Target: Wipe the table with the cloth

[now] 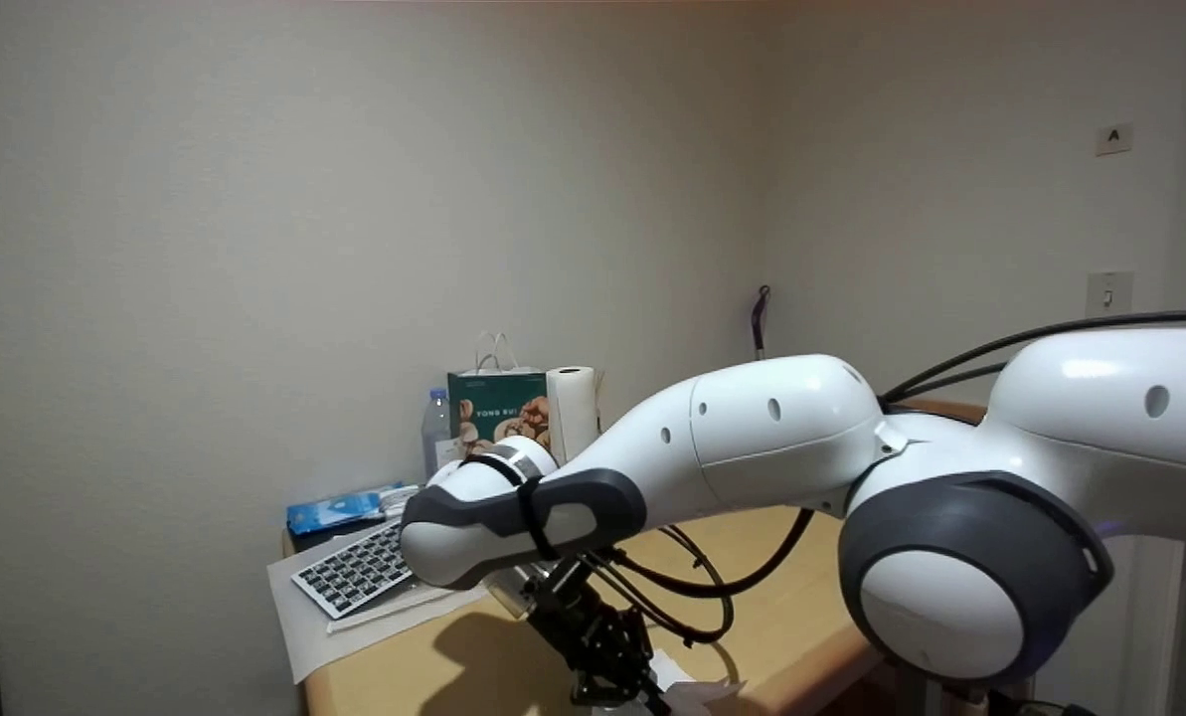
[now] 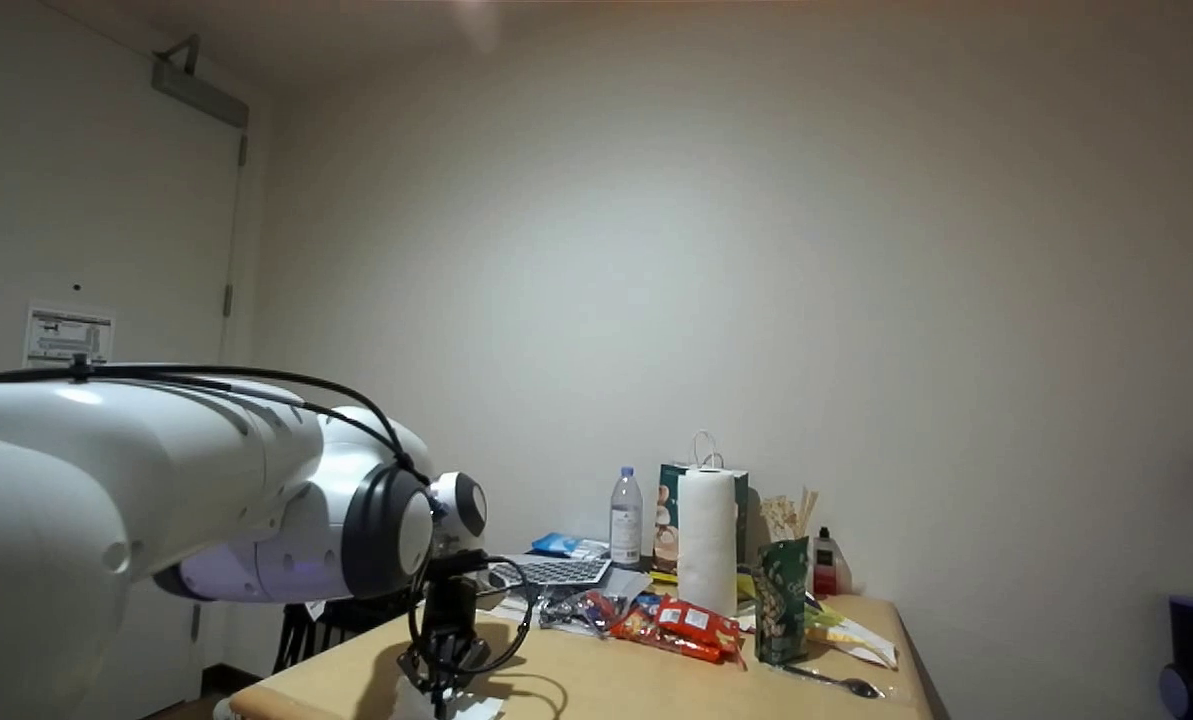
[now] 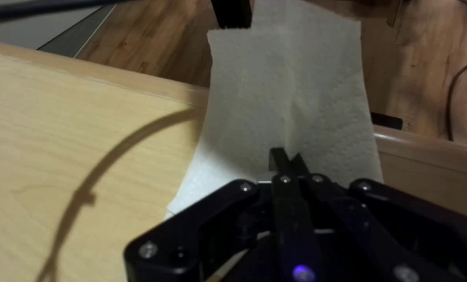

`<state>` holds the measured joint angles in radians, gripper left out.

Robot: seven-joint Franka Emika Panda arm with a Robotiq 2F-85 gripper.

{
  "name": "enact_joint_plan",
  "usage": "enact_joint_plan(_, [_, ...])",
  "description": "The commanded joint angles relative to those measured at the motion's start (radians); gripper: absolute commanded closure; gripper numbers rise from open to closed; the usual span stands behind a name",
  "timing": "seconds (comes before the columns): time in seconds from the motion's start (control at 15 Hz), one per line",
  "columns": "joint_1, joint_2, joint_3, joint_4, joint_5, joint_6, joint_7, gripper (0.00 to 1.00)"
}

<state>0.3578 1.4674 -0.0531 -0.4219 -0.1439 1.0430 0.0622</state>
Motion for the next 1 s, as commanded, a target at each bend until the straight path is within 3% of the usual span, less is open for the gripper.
enact_joint_plan(0.0, [-0.122, -0.002, 0.046, -0.082, 0.081, 0.043, 0.062, 1.0])
enact_joint_plan(0.13, [-0.189, 0.011, 0.061, -0.069, 0.131, 0.037, 0.076, 1.0])
enact_joint_plan(0.2, [-0.135, 0.015, 0.039, 0.026, 0.085, -0.046, 0.027, 0.99])
enact_joint_plan(0.4, [-0.192, 0.016, 0.056, 0.024, 0.121, -0.051, 0.036, 0.99])
enact_joint_plan(0.73, [-0.203, -0.004, 0.055, -0.017, 0.132, -0.028, 0.068, 1.0])
enact_joint_plan(0.93, [-0.286, -0.003, 0.067, -0.041, 0.184, -0.019, 0.146, 1.0])
